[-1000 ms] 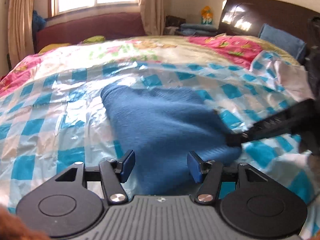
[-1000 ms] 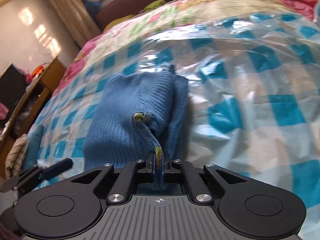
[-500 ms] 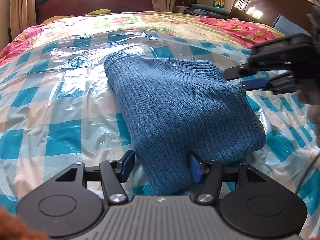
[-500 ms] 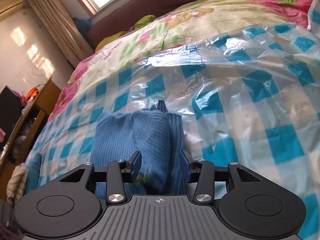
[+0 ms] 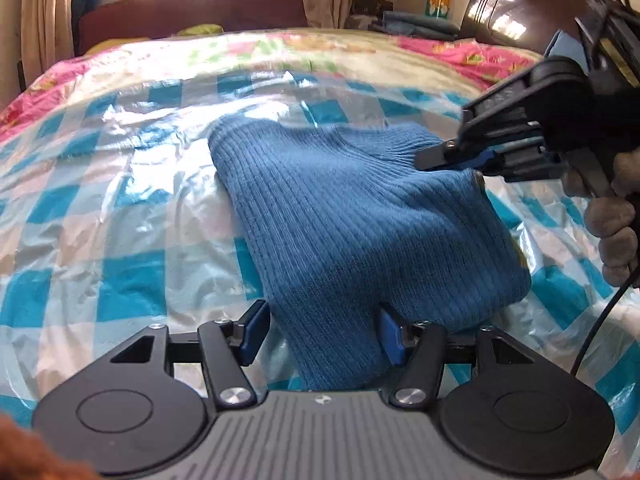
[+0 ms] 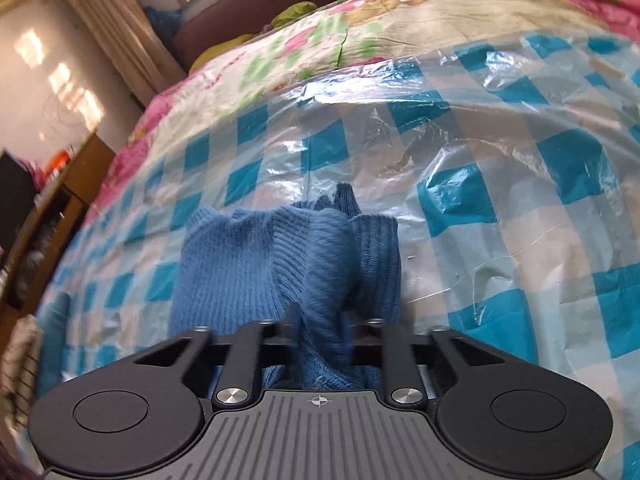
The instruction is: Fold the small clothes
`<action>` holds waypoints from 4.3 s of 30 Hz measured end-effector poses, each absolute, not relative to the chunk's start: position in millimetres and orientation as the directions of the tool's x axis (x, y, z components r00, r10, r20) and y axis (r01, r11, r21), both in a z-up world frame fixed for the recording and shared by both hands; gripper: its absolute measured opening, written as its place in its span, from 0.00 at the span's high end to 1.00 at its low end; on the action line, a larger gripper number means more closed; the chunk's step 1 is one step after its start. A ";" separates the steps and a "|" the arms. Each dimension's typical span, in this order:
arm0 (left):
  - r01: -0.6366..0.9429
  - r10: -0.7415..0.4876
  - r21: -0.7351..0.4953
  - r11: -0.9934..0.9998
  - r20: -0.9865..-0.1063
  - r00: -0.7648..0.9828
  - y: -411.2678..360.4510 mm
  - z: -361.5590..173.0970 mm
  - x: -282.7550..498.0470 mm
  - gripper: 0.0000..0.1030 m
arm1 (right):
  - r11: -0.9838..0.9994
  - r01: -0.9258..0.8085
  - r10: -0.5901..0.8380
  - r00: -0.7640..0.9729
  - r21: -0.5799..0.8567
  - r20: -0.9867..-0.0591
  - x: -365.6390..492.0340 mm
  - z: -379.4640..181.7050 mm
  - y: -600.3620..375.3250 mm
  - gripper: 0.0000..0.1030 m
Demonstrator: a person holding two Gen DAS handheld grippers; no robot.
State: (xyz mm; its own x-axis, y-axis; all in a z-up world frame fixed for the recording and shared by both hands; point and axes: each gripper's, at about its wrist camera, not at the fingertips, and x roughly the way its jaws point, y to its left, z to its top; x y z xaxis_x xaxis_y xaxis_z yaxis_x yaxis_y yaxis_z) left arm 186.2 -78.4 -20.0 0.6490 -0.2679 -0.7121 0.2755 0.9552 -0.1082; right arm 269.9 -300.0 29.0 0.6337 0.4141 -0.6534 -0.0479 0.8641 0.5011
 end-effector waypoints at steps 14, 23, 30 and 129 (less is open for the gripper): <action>0.236 -0.260 -0.134 0.963 -0.703 0.662 -79.4 -17.0 210.9 0.32 | 0.855 0.038 0.365 0.666 0.518 -0.651 261.7 0.3 -327.6 0.92; 0.184 -0.295 -0.231 0.955 -0.730 0.617 -67.6 -18.7 225.6 0.32 | 0.876 0.048 0.331 0.663 0.479 -0.672 257.5 -2.0 -331.2 0.70; 0.176 -0.309 -0.259 0.950 -0.692 0.652 -57.6 -0.9 225.3 0.33 | 0.909 -0.037 0.315 0.713 0.415 -0.626 237.2 32.3 -325.3 0.63; 0.193 -0.320 -0.256 0.947 -0.715 0.622 -48.0 -29.8 228.9 0.36 | 0.982 -0.115 0.188 0.671 0.150 -0.717 282.0 4.0 -253.7 0.65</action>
State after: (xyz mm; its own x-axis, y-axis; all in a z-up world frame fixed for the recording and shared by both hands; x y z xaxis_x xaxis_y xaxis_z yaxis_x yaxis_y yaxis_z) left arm 228.9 -48.0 -29.8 0.6216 -0.3198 -0.7151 0.1932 0.9473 -0.2556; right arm 282.0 -253.7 4.0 0.6707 0.1884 -0.7174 -0.1151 0.9819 0.1503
